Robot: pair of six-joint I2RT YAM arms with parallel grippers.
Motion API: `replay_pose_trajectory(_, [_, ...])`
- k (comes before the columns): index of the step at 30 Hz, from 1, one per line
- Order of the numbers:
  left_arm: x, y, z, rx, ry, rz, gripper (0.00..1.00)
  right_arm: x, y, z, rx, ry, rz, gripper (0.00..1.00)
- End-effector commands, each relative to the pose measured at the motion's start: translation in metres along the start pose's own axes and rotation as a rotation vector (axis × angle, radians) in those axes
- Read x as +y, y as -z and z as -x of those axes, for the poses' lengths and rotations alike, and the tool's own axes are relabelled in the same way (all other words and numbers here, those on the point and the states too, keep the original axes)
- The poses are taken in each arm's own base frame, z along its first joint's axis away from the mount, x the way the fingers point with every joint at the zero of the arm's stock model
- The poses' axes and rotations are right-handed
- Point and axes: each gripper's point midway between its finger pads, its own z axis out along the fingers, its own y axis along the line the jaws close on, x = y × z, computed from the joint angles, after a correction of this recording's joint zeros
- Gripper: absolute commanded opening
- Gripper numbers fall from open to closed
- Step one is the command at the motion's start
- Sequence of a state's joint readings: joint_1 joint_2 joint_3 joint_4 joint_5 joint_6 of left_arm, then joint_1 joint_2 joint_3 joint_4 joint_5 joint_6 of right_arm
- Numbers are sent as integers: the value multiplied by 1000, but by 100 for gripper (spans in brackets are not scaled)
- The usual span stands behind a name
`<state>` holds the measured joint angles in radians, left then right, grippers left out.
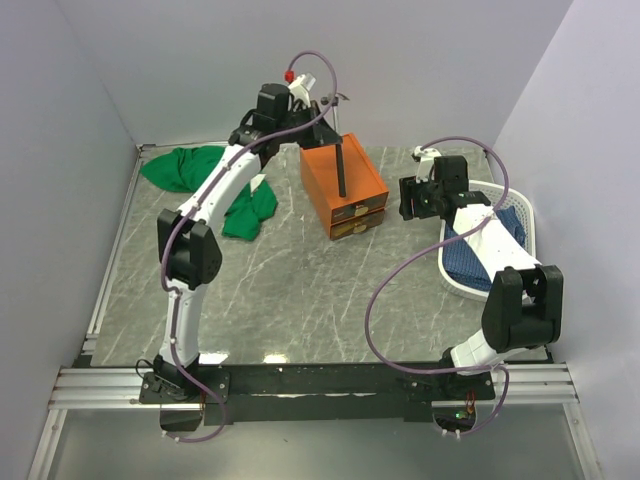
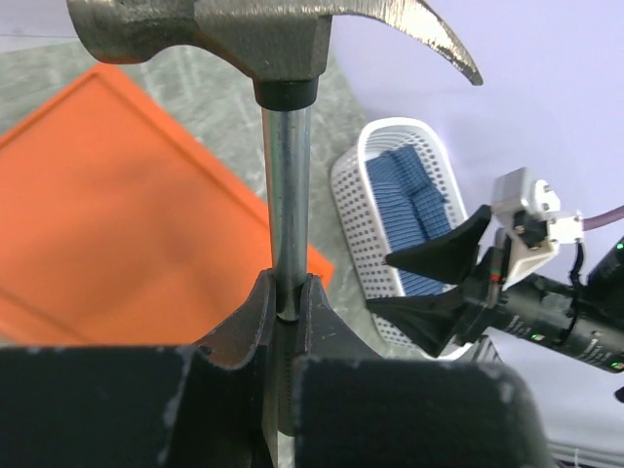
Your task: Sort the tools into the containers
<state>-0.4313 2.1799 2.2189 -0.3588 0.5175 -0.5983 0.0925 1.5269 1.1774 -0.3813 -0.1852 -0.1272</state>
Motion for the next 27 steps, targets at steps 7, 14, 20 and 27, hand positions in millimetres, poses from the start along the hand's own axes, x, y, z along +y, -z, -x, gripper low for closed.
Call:
replay_pose_trajectory(7, [8, -24, 15, -66, -35, -9, 1, -7, 14, 15, -70, 4, -33, 68])
replay_pose_trajectory(14, [34, -39, 4, -35, -32, -4, 1, -6, 11, 9, -56, -8, -25, 68])
replay_pose_trajectory(20, [56, -53, -9, -17, -25, 15, 1, -8, 6, 13, -53, -9, -27, 68])
replay_pose_trajectory(27, [75, -63, -21, -8, -5, 64, 1, -10, 0, 14, -44, -13, -28, 68])
